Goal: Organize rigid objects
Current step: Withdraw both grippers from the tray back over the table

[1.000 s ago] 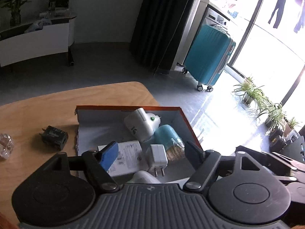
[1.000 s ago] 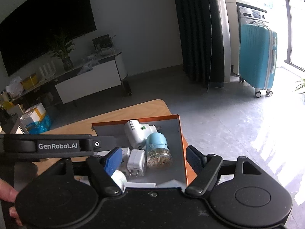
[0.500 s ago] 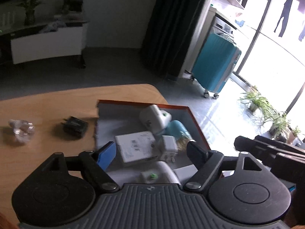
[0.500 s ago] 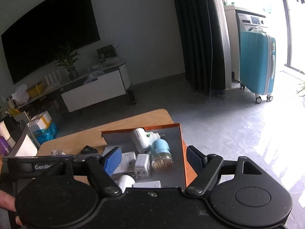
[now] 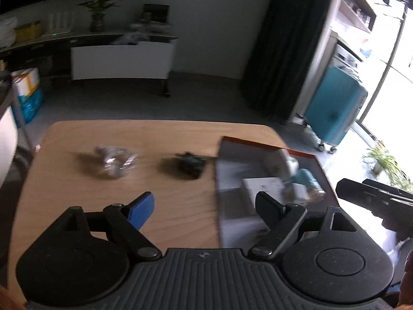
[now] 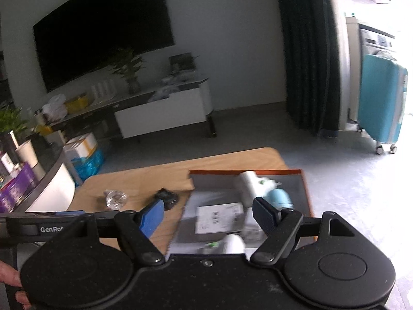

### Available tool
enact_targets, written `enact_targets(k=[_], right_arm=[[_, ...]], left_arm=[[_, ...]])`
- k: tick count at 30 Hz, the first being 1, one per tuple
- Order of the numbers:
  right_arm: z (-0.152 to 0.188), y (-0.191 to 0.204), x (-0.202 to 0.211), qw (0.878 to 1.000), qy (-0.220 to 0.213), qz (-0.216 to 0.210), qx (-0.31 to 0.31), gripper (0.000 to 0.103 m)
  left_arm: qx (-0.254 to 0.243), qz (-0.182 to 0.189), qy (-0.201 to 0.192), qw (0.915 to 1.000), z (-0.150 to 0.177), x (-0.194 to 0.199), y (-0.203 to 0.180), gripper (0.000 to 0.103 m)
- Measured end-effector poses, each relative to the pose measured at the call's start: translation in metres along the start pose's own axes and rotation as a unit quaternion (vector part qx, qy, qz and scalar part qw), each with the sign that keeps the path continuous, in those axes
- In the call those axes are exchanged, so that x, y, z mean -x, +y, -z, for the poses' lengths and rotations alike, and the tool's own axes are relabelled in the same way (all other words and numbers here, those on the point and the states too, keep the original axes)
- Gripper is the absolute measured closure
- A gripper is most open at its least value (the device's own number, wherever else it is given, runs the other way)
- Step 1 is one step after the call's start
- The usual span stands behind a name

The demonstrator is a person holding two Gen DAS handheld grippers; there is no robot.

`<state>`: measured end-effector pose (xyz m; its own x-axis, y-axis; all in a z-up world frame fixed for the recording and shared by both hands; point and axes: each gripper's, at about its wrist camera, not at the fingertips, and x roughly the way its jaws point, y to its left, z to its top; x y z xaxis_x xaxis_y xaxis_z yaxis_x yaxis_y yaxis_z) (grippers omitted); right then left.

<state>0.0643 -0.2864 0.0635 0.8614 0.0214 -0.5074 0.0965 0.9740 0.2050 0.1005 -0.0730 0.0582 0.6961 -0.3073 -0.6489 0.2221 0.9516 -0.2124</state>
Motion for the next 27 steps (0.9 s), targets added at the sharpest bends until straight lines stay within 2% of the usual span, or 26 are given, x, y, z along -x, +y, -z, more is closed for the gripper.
enact_targets(k=[12,27], right_arm=[[0.008,0.048,-0.028,0.998,0.03,-0.032,0.041,0.013],[0.009,0.06,-0.059,0.996,0.054,-0.044,0.051,0.013]], left_arm=[[0.049,-0.045,0.001,0.9978,0.01,0.01,0.057,0.012],[0.037,-0.061,0.01,0.9974,0.006,-0.01,0.072,0.01]])
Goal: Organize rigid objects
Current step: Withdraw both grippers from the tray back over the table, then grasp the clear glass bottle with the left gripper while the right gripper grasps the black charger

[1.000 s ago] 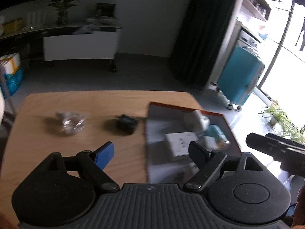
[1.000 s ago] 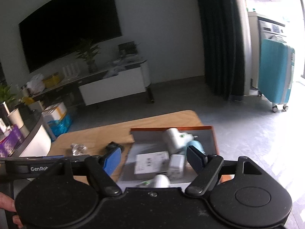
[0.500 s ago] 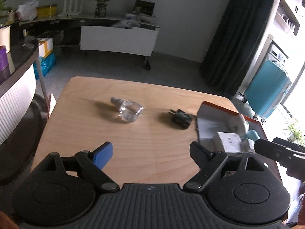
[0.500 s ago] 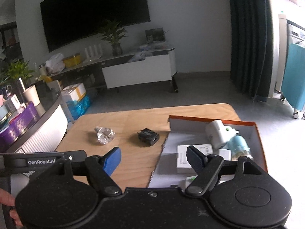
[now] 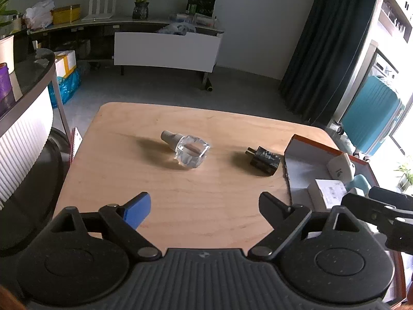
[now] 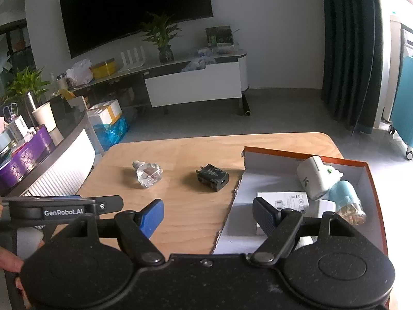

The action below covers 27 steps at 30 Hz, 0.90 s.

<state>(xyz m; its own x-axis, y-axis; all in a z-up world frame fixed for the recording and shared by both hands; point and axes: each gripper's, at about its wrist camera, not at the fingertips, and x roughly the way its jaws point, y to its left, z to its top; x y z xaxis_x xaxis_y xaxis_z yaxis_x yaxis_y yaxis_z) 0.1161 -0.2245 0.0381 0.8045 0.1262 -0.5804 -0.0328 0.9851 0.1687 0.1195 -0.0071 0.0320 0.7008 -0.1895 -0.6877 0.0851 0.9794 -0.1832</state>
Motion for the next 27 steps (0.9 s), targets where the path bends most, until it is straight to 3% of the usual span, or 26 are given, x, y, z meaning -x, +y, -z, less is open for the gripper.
enact_targets(k=[18,27], right_arm=[[-0.008,0.008,-0.054,0.999,0.029,-0.003,0.02,0.013],[-0.015,0.01,-0.085,0.999,0.04,-0.006,0.024,0.013]], left_arm=[[-0.023,-0.013,0.01,0.9996,-0.018,-0.05,0.024,0.005],[-0.035,0.002,0.008,0.9993,-0.029,-0.07,0.03,0.003]])
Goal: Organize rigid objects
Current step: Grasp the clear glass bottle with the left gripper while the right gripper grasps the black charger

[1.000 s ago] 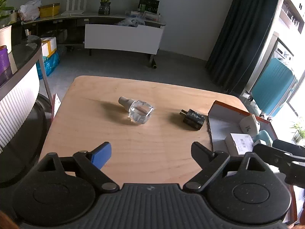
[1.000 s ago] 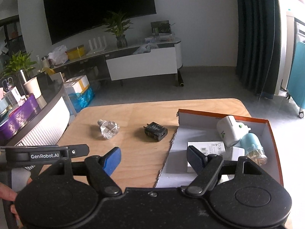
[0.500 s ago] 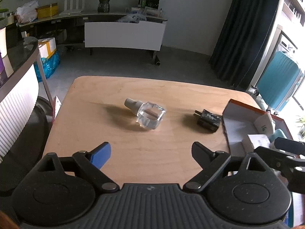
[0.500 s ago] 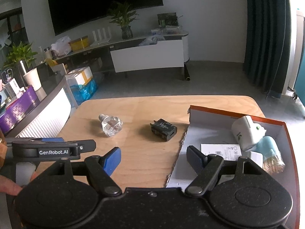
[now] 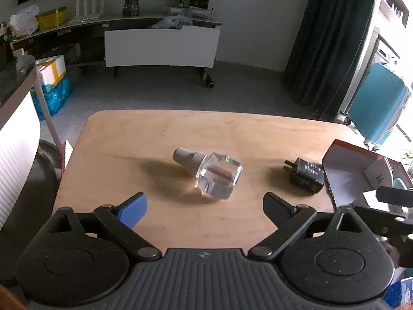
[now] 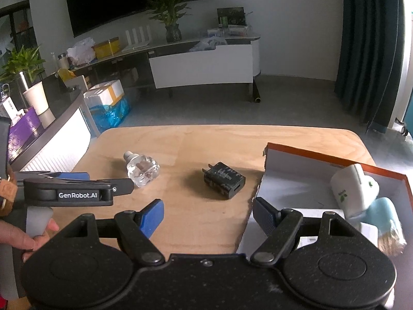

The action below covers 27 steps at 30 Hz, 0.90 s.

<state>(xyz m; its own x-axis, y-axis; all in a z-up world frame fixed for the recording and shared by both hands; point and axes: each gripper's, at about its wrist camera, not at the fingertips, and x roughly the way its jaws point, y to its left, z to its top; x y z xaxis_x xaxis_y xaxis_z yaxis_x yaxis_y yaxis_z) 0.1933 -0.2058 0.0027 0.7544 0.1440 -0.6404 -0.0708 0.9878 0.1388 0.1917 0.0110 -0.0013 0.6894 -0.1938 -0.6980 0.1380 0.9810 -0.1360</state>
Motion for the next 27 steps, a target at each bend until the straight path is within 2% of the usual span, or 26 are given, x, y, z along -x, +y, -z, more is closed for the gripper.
enact_targets(k=[12,19,27], right_arm=[[-0.017,-0.003,-0.031,1.0,0.014,-0.001,0.016,0.013],[-0.028,-0.015,-0.046,0.999,0.033,-0.013,0.021,0.013],[-0.037,-0.023,-0.062,0.998,0.045,-0.019,0.05,0.012]], left_arm=[[-0.03,0.006,-0.001,0.9995,-0.01,-0.025,0.007,0.0],[-0.069,0.023,0.004,0.9973,-0.014,-0.042,0.008,0.0],[-0.112,0.033,-0.009,0.9931,-0.016,-0.058,0.013,0.0]])
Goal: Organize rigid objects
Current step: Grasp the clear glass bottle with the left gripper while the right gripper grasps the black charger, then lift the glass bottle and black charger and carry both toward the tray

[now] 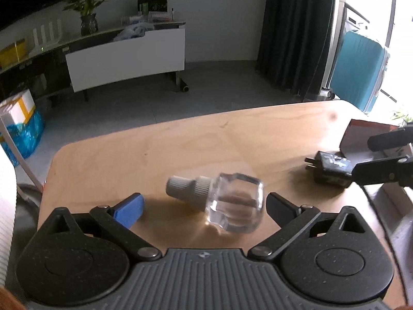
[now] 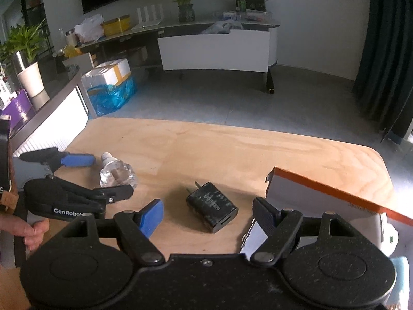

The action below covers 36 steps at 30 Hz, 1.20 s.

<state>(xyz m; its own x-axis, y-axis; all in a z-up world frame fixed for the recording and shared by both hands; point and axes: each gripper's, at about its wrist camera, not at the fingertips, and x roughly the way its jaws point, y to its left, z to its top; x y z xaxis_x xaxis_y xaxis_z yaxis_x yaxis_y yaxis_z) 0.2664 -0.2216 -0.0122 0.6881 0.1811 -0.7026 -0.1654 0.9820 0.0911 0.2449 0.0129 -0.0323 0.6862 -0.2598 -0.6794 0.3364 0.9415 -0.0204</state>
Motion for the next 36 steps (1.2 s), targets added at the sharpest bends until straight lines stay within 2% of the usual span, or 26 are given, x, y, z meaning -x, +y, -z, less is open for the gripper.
enact_targets(k=[4,7,10,14,15,18,21,22,24,30,36], right_arm=[[-0.001,-0.003,-0.01,1.0,0.014,-0.002,0.012,0.012],[-0.001,-0.004,-0.018,0.999,0.026,-0.006,0.024,0.012],[-0.001,-0.003,-0.025,0.999,0.036,-0.004,0.037,0.012],[-0.002,-0.004,-0.036,0.998,0.046,-0.009,0.038,0.012],[-0.002,-0.003,-0.038,0.998,0.049,-0.015,0.038,0.015],[0.001,0.003,-0.043,0.997,0.049,-0.017,0.056,0.033],[0.001,0.01,-0.039,0.997,0.05,-0.025,0.055,0.057],[0.002,0.013,-0.038,0.997,0.049,-0.017,0.061,0.06],[0.005,0.019,-0.035,0.997,0.046,-0.005,0.059,0.06],[0.01,0.024,-0.015,0.999,0.032,-0.012,0.013,0.06],[0.016,0.037,0.019,1.0,0.01,-0.023,-0.007,0.06]], left_arm=[[-0.008,0.017,-0.009,0.9998,0.0,-0.004,-0.001,0.0],[-0.02,0.018,-0.017,0.9995,0.001,-0.008,-0.005,0.005],[-0.032,0.014,-0.03,0.999,0.004,-0.006,-0.01,0.021],[-0.025,0.018,-0.037,0.9989,0.006,-0.006,-0.011,0.022],[-0.023,0.018,-0.038,0.9988,0.007,-0.005,-0.011,0.022],[-0.014,0.017,-0.038,0.999,0.009,-0.002,-0.012,0.022],[0.004,0.015,-0.037,0.9992,0.01,0.002,-0.012,0.022],[0.007,0.013,-0.037,0.9992,0.01,0.003,-0.011,0.022],[0.018,0.007,-0.036,0.9992,0.011,0.007,-0.011,0.022],[0.059,-0.008,-0.037,0.9976,0.021,0.028,-0.011,0.022],[0.089,-0.017,-0.047,0.9947,0.023,0.059,-0.016,0.022]])
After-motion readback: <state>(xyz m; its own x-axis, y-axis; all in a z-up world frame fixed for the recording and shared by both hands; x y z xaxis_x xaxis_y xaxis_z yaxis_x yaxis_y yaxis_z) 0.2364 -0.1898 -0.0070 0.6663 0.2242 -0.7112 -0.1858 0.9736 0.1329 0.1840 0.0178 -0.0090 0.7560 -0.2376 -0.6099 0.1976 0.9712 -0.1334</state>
